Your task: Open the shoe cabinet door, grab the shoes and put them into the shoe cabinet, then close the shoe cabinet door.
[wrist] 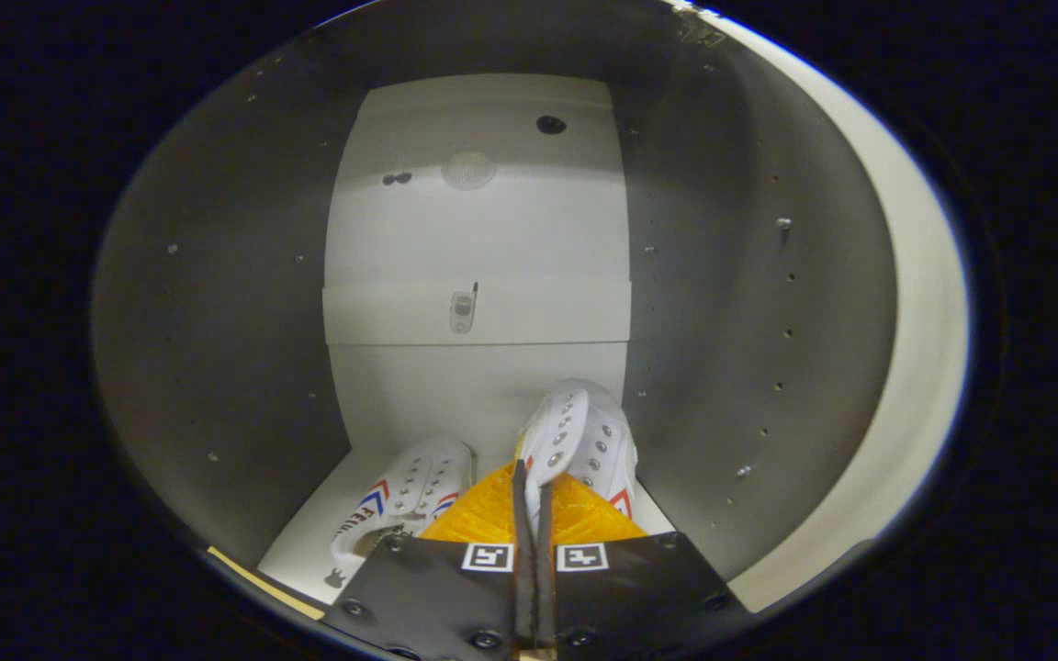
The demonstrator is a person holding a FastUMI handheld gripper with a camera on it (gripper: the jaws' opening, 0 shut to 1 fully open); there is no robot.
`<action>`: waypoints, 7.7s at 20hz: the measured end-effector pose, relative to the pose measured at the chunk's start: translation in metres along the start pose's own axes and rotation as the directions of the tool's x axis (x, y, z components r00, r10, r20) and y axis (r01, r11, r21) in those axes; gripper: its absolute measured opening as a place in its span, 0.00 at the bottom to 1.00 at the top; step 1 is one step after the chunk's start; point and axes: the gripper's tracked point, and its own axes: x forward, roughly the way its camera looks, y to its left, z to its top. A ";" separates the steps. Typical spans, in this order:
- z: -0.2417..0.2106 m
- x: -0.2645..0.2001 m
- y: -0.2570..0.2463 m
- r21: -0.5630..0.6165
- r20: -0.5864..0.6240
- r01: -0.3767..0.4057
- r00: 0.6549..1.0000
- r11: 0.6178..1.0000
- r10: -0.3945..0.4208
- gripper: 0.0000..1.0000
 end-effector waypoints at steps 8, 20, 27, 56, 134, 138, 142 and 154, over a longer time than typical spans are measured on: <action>-0.043 0.041 0.014 -0.048 -0.145 -0.071 0.987 0.996 0.063 0.03; 0.006 -0.011 0.013 -0.054 0.028 -0.042 0.999 0.998 0.044 0.35; 0.045 -0.123 0.006 -0.041 0.213 0.018 0.977 0.999 -0.008 0.35; 0.057 -0.513 -0.203 0.151 0.452 0.458 0.756 0.876 -0.473 0.35; 0.035 -0.260 0.066 0.114 0.278 -0.317 0.920 0.941 0.276 0.93; 0.038 -0.243 0.077 0.114 0.271 -0.291 0.929 0.950 0.252 0.93; 0.046 -0.218 0.080 0.132 0.257 -0.272 0.938 0.953 0.232 0.94; 0.048 -0.188 0.089 0.156 0.240 -0.155 0.964 0.975 0.115 0.94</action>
